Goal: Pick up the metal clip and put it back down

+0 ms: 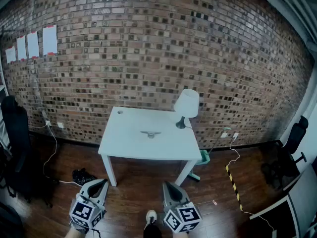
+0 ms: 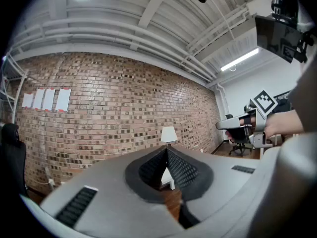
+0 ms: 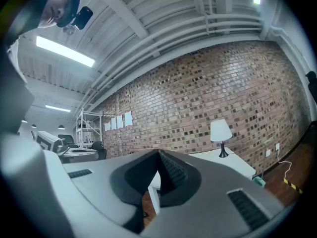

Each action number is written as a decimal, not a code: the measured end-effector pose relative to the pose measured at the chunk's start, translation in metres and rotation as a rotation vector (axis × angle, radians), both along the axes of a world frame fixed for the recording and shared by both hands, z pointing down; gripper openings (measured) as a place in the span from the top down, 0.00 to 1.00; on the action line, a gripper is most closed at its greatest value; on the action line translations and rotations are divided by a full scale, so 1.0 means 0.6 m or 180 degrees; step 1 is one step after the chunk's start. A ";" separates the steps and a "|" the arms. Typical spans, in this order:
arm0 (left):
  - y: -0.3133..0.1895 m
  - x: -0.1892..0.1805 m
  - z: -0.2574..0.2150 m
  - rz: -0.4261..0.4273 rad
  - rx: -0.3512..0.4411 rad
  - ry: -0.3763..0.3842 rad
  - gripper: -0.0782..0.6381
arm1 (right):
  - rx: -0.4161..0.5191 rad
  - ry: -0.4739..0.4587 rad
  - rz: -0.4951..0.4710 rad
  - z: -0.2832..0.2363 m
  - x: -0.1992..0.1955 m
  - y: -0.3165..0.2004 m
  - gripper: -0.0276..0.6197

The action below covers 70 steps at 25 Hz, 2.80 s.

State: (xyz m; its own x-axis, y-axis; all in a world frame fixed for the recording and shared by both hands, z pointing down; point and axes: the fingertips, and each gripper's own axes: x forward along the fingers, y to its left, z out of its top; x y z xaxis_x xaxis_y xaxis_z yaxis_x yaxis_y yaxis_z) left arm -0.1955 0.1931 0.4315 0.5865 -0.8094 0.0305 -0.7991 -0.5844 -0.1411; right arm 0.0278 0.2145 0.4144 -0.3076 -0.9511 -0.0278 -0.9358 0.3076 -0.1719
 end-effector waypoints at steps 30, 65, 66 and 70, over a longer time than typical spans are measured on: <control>-0.631 0.243 0.001 -0.0334 -0.0288 -0.0067 0.87 | -0.0396 0.0076 -0.0339 0.060 0.254 -0.671 0.99; -0.728 0.112 0.117 -0.0712 -0.0972 -0.0258 0.87 | -0.1552 0.4366 -0.1563 0.558 0.098 -0.940 0.67; -0.728 0.111 0.118 -0.0721 -0.0996 -0.0254 0.87 | -0.1529 0.4471 -0.1548 0.563 0.098 -0.941 0.67; -0.730 0.102 0.126 -0.0755 -0.1041 -0.0249 0.87 | -0.1431 0.4787 -0.1488 0.574 0.096 -0.952 0.67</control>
State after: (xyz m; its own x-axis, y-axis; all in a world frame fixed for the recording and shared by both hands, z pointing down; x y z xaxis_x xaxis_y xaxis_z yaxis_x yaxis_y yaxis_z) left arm -0.1345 -0.2450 0.5071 0.3705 -0.8621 0.3456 -0.9113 -0.4093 -0.0441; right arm 0.0855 -0.3566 0.7588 -0.0470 -0.6216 0.7819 -0.1797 0.7753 0.6055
